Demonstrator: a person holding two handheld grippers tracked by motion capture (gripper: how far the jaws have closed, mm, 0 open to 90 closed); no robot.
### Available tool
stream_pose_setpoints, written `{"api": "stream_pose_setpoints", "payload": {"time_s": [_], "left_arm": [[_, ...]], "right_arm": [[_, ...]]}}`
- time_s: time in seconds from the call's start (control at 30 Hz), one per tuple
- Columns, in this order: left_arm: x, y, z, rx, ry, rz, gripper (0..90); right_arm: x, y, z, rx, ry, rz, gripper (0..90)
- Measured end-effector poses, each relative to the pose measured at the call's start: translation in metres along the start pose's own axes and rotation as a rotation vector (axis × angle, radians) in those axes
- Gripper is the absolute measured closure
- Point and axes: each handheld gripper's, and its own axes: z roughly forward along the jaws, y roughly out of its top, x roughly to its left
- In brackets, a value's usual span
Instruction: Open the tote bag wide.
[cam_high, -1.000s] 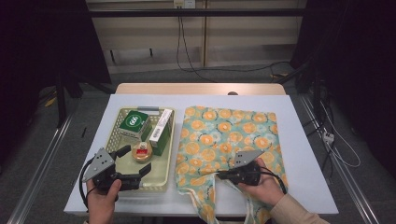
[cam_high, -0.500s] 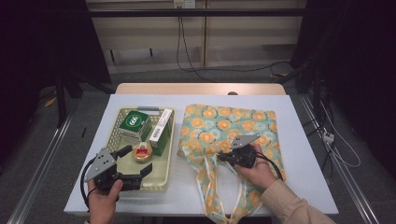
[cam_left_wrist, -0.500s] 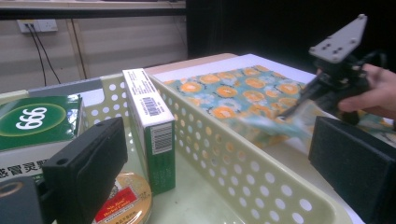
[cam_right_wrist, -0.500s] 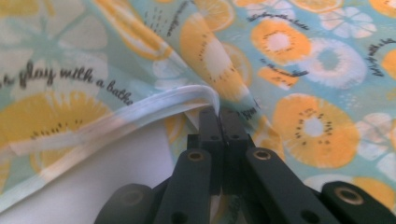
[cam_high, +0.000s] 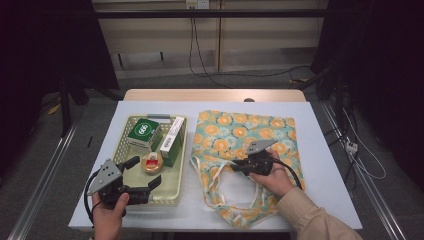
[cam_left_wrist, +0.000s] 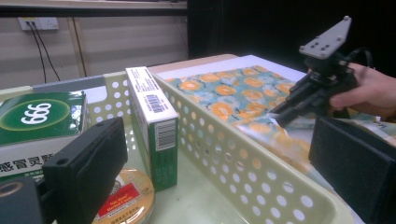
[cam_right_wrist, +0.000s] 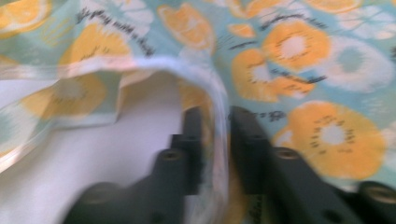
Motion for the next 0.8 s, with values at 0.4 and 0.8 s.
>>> {"api": "stream_pose_setpoints", "payload": {"time_s": [0.4, 0.8], "left_arm": [[-0.002, 0.001, 0.002, -0.002, -0.007, 0.003, 4.3], [-0.004, 0.002, 0.002, -0.003, -0.008, 0.002, 4.3]], "right_arm": [[0.009, -0.009, -0.006, 0.05, -0.097, -0.043, 28.8], [-0.014, -0.001, -0.001, 0.019, -0.188, -0.012, 89.2]]}}
